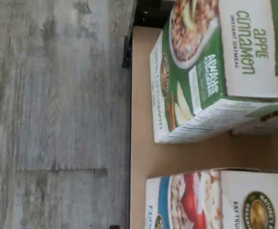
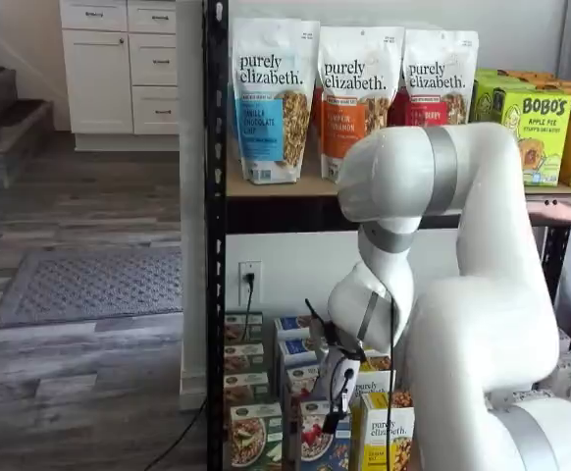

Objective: Pick up the blue and white box that is on the bottom shelf, the second box from the left

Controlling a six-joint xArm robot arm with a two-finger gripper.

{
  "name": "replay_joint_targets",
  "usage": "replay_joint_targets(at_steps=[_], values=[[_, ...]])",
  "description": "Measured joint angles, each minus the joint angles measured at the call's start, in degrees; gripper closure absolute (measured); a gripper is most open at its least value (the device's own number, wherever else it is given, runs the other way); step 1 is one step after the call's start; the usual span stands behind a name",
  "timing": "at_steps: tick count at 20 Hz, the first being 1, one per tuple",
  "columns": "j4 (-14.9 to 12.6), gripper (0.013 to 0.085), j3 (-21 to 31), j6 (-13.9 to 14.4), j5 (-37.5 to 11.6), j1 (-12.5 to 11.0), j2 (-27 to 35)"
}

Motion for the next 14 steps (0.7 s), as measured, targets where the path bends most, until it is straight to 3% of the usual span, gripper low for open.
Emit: replay_joint_targets(at_steps=[5, 14], values=[[-1.5, 0.0130, -3.6, 0.9, 1.1, -0.8, 2.6], [-8.7, 0.0130, -10.3, 7.1, 2.9, -1.3, 7.9]])
